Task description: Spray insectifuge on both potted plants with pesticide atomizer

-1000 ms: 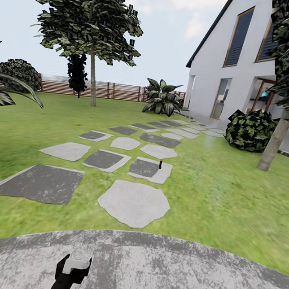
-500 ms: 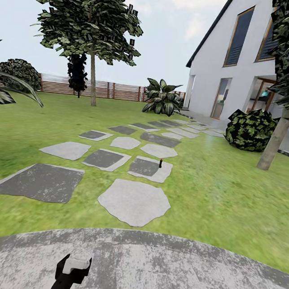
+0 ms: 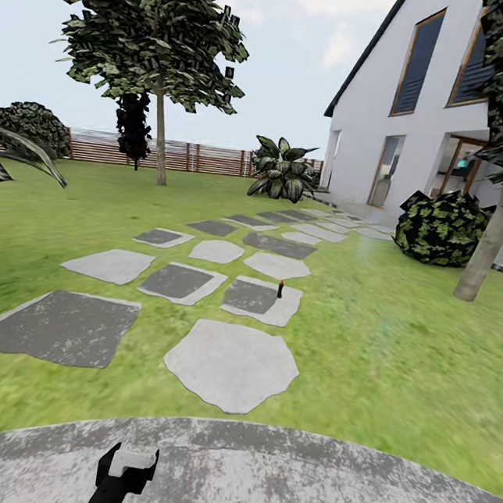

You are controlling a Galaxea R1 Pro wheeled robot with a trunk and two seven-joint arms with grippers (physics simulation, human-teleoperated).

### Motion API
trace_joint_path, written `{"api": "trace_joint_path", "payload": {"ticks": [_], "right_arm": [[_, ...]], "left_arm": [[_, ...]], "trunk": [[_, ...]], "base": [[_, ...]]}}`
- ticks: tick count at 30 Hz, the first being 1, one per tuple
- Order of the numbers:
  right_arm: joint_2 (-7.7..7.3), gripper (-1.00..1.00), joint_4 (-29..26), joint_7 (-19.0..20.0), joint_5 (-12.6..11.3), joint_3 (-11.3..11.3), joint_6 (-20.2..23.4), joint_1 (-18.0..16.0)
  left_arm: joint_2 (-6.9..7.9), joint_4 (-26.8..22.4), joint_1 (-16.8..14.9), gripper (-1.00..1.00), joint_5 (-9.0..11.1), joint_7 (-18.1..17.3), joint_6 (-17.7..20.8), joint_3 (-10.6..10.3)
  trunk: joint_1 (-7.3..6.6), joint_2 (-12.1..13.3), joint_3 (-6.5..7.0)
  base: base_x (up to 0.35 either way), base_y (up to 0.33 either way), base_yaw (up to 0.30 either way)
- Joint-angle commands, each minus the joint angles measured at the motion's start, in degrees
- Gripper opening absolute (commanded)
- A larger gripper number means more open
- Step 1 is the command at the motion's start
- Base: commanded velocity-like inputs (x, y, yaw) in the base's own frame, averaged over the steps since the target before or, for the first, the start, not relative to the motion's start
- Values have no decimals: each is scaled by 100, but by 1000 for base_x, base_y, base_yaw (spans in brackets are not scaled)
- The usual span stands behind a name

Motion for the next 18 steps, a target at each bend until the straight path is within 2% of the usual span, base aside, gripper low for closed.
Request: {"api": "trace_joint_path", "payload": {"ticks": [1,18], "right_arm": [[0,100,-3,-2,-3,-3,-12,1],[0,100,-3,-2,-3,-3,-12,1]], "left_arm": [[-1,4,-3,100,-34,1,-18,8],[1,4,-3,100,-34,-1,-18,8]], "trunk": [[3,-2,-5],[3,-2,-5]], "base": [[339,0,0],[339,0,0]]}}
